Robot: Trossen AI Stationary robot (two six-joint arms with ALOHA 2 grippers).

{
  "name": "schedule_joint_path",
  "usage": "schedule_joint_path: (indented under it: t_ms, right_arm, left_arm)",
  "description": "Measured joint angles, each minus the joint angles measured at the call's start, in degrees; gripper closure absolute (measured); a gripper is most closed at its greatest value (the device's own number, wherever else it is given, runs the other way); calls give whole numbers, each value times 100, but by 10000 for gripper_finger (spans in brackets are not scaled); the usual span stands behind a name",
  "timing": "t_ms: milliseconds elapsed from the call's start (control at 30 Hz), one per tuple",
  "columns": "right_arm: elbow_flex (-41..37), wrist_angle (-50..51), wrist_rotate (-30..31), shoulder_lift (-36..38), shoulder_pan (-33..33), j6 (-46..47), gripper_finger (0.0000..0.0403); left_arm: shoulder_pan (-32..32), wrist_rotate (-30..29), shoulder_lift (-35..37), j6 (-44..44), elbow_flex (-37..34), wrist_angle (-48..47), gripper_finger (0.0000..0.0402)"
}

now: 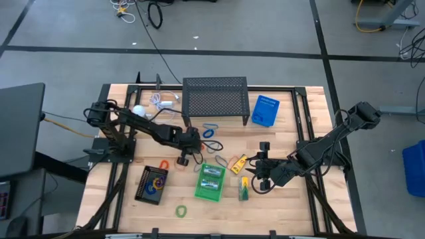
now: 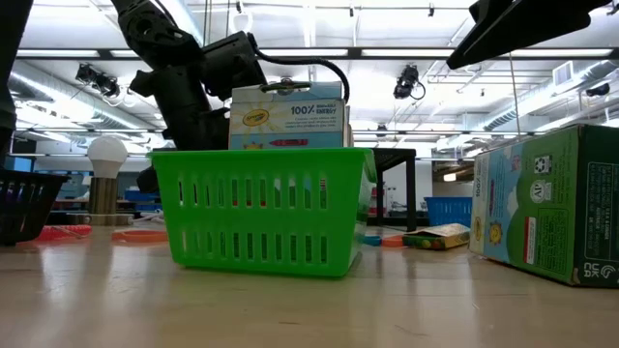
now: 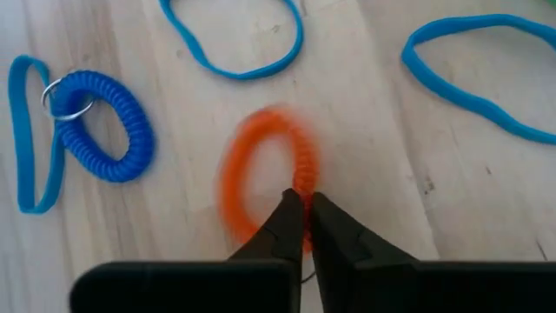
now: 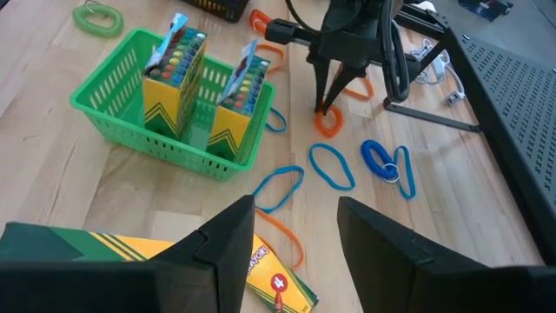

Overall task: Pick & Place Office Desk Supplies
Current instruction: Put the orange spring keychain into the black bin

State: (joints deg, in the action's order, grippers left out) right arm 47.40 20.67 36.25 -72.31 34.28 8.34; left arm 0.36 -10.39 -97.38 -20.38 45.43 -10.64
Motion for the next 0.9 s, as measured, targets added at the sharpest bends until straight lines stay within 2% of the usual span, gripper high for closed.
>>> schedule_joint_path:
  t_ms: [133, 333, 600, 900]
  right_arm:
    - [0, 2, 0, 0, -1, -1, 227]
    - [0, 44, -2, 0, 0, 28, 227]
    - [0, 44, -14, 0, -1, 39, 227]
    - [-2, 50, -56, 0, 0, 24, 227]
  left_arm:
    - [-24, -69, 4, 180, 0, -99, 392]
    - [-265, -495, 274, 314, -49, -359, 393]
    - [-475, -524, 1079, 849, -37, -885, 393]
    - [-993, -468, 2270, 1438, -275, -861, 393]
